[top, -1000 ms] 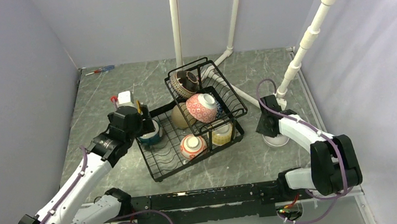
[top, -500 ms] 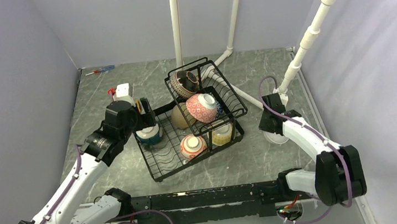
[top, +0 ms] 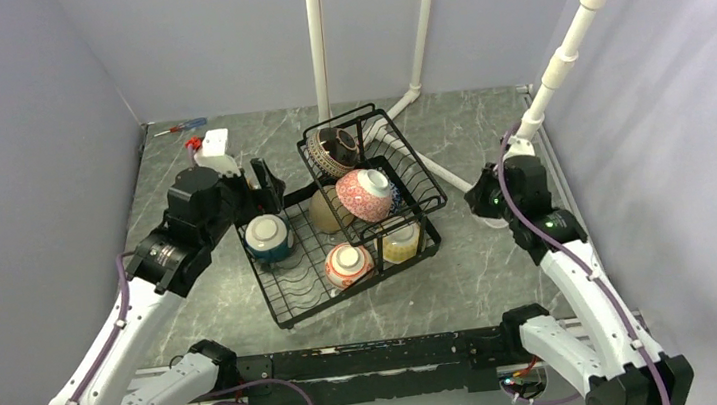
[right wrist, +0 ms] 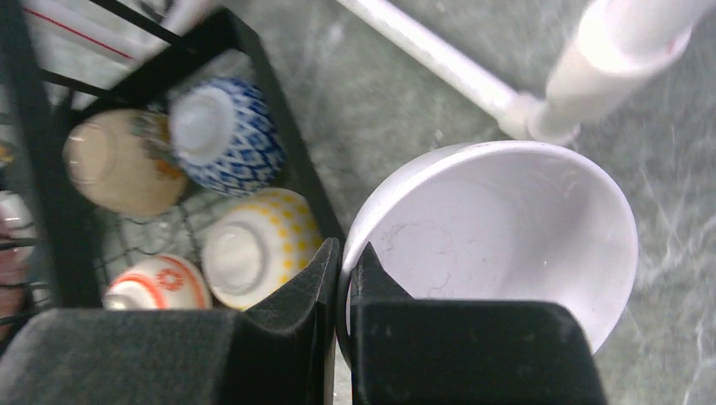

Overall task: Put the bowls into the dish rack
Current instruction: Pick up the bowl from the center of the board, then turn the bowl upside down on the dish rack.

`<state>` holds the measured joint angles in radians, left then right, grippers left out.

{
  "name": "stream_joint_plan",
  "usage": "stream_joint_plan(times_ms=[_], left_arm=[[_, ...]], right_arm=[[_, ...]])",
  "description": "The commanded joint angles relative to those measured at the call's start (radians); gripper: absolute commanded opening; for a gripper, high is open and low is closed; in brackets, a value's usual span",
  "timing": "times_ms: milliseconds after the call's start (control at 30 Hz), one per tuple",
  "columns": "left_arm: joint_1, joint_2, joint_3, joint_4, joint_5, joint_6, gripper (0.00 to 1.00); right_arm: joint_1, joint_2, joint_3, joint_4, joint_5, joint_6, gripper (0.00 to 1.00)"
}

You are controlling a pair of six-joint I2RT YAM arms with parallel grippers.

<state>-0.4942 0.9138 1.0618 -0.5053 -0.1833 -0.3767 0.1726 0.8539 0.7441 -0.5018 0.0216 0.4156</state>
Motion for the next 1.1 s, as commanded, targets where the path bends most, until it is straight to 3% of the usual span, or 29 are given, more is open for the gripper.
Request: stream_joint_plan(times_ms=[0,333,567,1067], left_arm=[[0.003,0.018,0.074,0.055,0.122,0.016,0.95],[0.003,0.083,0.144,0.106,0.335,-0.038,0.95],[0.003,0.165,0.266,0.052,0.395,-0.106,0.95],[0.003,0.266,0.372,0.137,0.574,-0.268,0.95]], right_arm=[[-0.002,-0.032,0.152,0.021,-0.087,-0.054,0.00],[-0.002,-0.035,0.328,0.118,-0.261,-0.142,0.00],[-0.002,-0.017,0.381,0.221,-0.469,-0.153,0.00],[0.025,0.102,0.482,0.347,-0.837,-0.167,0.00]])
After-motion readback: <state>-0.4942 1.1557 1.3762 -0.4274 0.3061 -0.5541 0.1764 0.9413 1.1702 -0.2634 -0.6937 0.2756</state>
